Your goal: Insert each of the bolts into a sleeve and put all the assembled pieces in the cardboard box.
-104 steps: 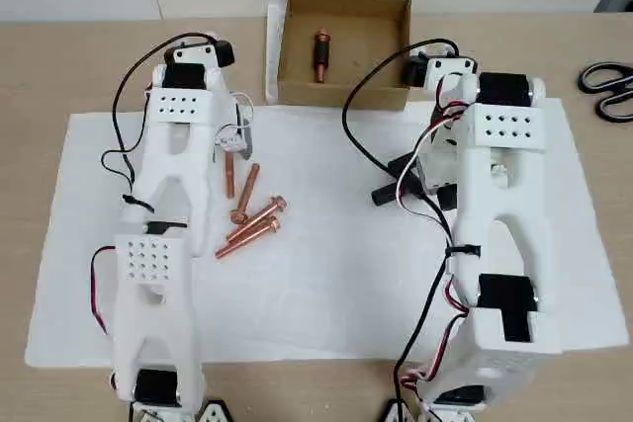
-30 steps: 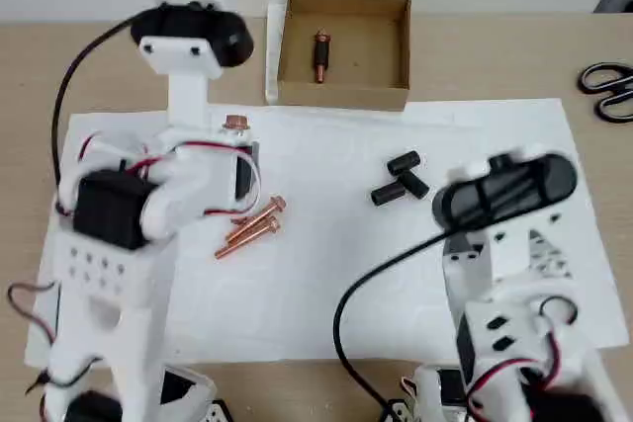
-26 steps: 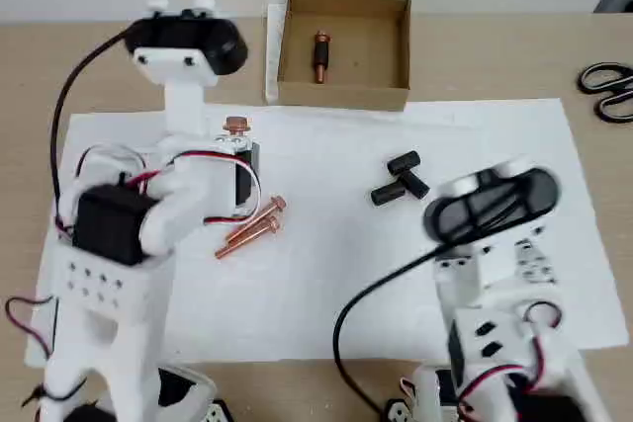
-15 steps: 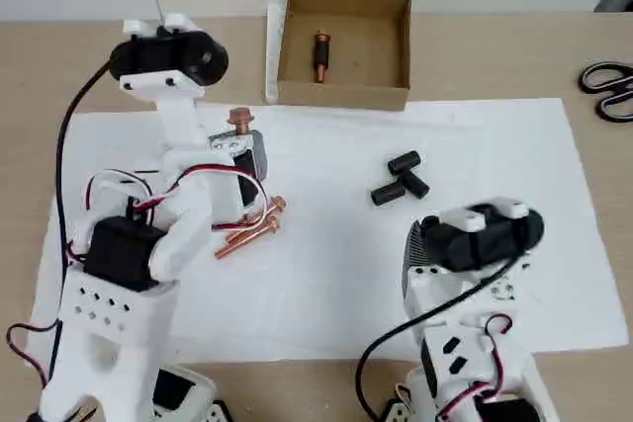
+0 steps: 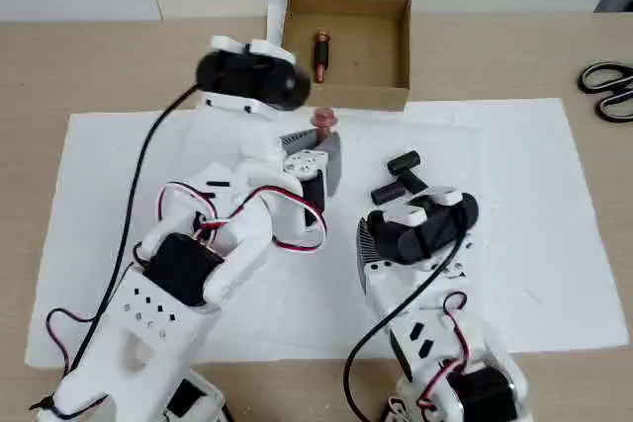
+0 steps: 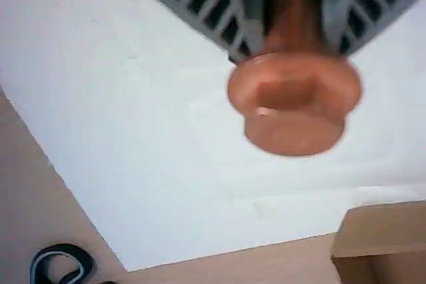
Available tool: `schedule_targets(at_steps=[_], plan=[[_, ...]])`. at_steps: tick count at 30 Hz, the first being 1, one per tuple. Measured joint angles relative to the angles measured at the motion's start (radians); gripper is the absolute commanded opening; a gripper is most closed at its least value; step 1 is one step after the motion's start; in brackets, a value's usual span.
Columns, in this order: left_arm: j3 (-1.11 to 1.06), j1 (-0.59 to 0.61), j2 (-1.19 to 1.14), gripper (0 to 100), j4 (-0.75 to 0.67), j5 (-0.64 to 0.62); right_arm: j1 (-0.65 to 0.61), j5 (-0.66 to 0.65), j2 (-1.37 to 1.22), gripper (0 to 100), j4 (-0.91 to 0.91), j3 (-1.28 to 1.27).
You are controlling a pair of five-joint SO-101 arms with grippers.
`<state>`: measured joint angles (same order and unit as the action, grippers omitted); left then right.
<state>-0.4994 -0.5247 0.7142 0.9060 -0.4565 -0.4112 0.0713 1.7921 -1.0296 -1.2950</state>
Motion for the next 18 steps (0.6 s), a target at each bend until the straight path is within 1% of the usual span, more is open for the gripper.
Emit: schedule_targets(at_steps=[4,10,14,18], plan=[[0.0,-0.028,0.0,1,-0.023,0.0,0.0,0.0,0.0,0.4,0.077,-0.066],[-0.046,-0.031,0.005,1,-0.11,0.0,0.0,0.003,-0.002,0.4,0.149,-0.117],[-0.133,-0.032,0.005,1,-0.233,0.0,-0.002,0.006,-0.002,0.4,0.153,-0.117],[-0.212,-0.068,0.005,1,-0.348,0.0,-0.002,0.008,-0.002,0.4,0.153,-0.117]])
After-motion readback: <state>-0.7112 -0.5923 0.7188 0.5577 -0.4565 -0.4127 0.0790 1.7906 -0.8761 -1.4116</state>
